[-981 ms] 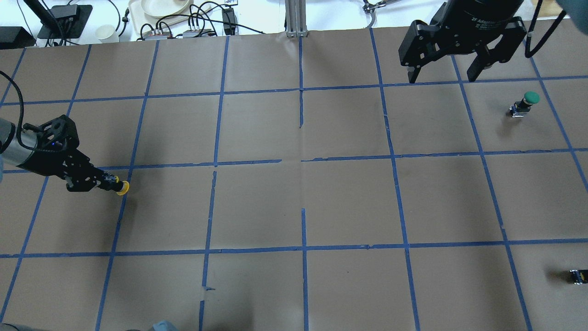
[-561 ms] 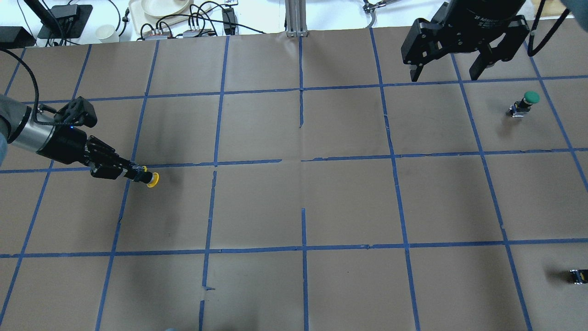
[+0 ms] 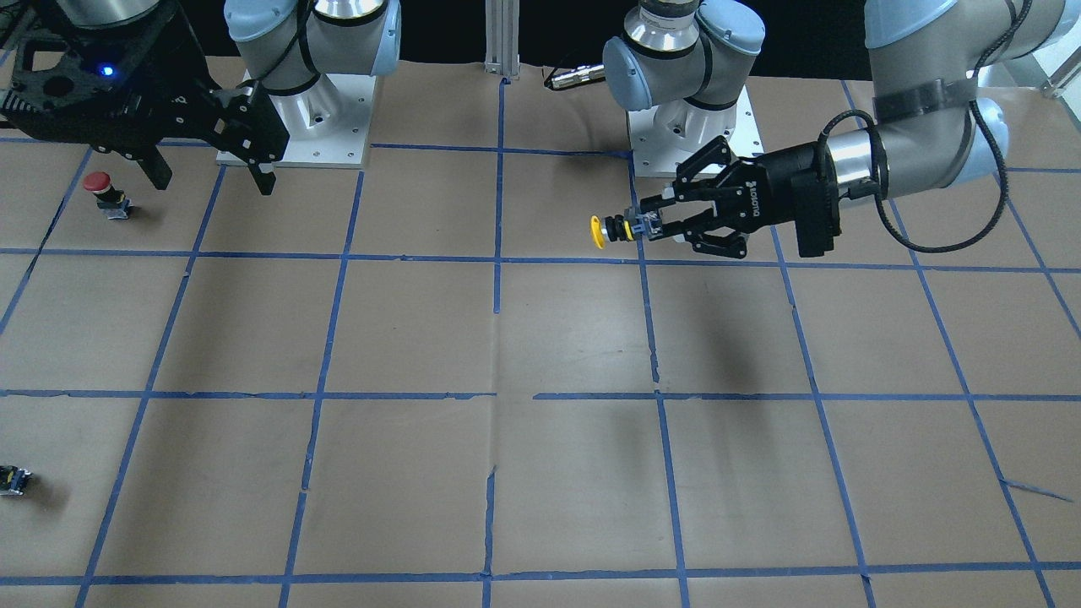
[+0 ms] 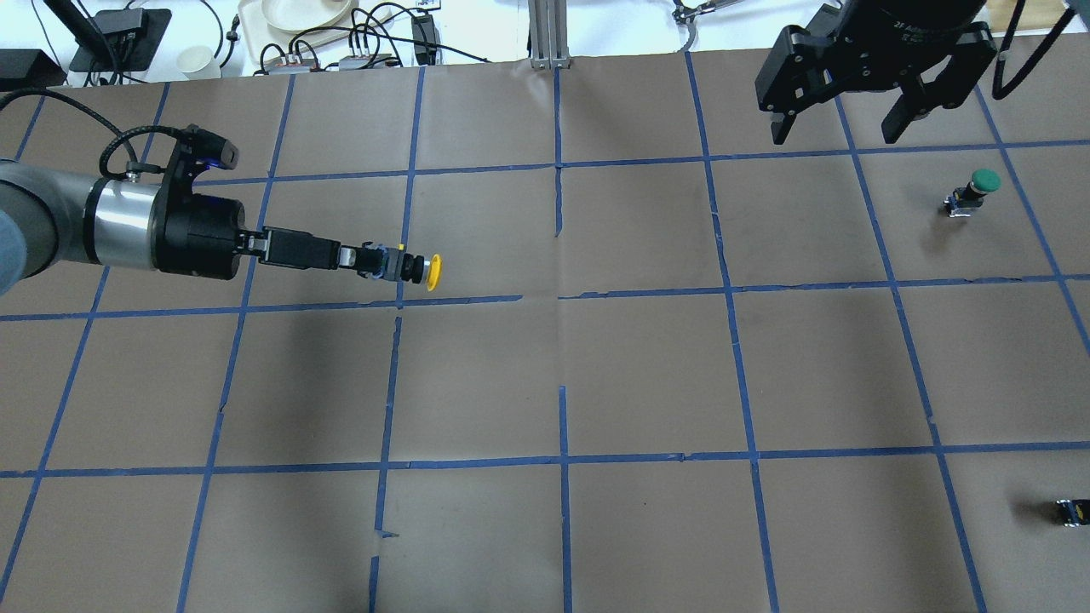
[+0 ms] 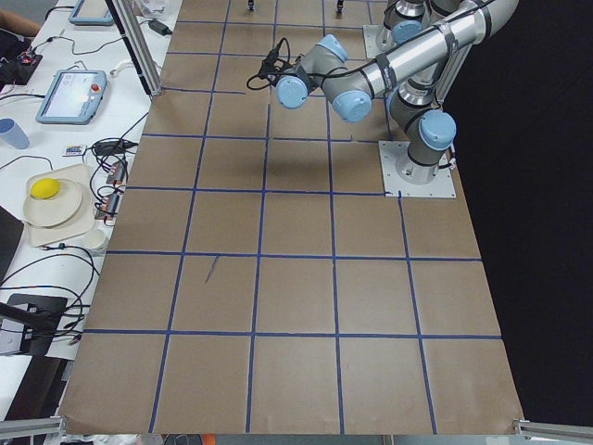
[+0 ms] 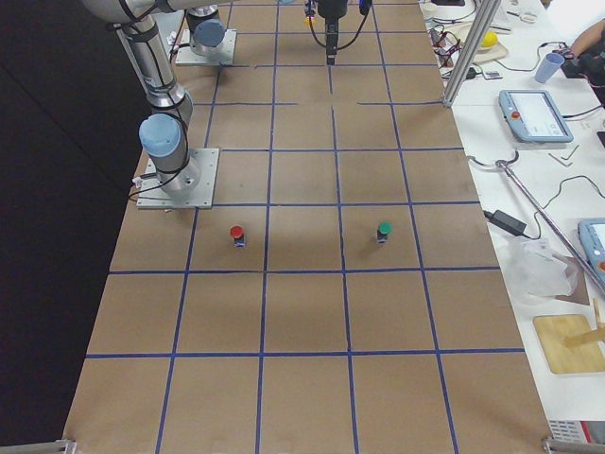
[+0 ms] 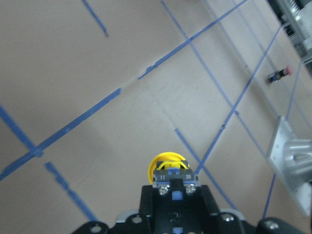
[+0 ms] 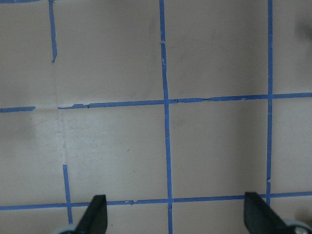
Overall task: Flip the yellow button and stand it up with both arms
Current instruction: 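Lift the yellow button and carry it toward the table center with the left gripper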
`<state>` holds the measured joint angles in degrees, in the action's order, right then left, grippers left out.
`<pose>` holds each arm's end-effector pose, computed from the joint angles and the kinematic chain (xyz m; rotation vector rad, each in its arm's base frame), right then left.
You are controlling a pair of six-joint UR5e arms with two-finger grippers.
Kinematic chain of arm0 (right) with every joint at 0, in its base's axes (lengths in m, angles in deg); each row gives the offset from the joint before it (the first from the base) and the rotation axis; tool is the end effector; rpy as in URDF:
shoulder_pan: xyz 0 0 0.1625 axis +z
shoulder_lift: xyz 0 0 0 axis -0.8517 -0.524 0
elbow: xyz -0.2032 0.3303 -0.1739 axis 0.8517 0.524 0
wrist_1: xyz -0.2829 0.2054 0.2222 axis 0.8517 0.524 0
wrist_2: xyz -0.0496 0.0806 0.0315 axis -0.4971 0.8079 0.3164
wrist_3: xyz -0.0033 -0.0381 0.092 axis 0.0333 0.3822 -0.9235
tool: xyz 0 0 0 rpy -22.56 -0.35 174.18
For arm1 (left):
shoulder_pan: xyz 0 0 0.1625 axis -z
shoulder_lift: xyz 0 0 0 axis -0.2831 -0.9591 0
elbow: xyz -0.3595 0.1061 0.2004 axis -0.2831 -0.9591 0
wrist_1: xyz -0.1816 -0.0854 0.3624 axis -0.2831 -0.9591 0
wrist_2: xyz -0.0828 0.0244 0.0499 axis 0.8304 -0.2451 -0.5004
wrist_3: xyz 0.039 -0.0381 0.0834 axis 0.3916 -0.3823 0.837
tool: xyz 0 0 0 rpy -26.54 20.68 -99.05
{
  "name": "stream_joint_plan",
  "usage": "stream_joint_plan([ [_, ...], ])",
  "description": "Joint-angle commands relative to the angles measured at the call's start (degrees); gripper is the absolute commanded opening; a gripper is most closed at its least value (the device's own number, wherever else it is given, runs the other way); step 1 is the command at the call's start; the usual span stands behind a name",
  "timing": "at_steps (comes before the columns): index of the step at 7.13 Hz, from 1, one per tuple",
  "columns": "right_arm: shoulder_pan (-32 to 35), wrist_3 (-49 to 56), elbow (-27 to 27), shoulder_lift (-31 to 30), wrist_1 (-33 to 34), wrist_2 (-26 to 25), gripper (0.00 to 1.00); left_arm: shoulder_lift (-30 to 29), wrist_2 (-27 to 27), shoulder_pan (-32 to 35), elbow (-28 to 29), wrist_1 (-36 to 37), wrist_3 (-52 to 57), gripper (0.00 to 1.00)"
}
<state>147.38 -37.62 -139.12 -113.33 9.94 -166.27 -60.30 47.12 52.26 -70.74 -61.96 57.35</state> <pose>0.1253 -0.5002 0.5518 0.0898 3.1300 -0.0707 -0.0605 -0.4541 0.3603 -0.4315 -1.8872 0.3315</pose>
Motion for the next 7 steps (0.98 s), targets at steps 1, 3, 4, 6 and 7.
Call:
stream_joint_plan([
  [1, -3.7, 0.3, 0.1, -0.3, -0.2, 3.0, 1.0, 3.2, 11.5, 4.1, -0.1, -11.3, 0.1, 0.06],
  [3, -10.0, 0.0, 0.0, -0.7, -2.8, 9.7, 1.0, 3.5, 23.0, 8.9, -0.5, -14.1, -1.3, 0.06],
  [4, -13.6, 0.2, -0.2, -0.7, -6.6, 15.4, 1.0, 4.0, 27.4, 11.7, 0.0, -14.6, -4.2, 0.06],
  [6, -17.0, 0.1, -0.9, -0.8, -18.7, 33.2, 1.0, 4.3, 30.3, 13.6, 0.2, -14.7, -8.3, 0.06],
  [7, -17.0, 0.0, -2.2, -0.9, -24.1, 47.0, 1.0, 4.1, 35.0, 16.0, 0.3, -14.8, -8.4, 0.06],
])
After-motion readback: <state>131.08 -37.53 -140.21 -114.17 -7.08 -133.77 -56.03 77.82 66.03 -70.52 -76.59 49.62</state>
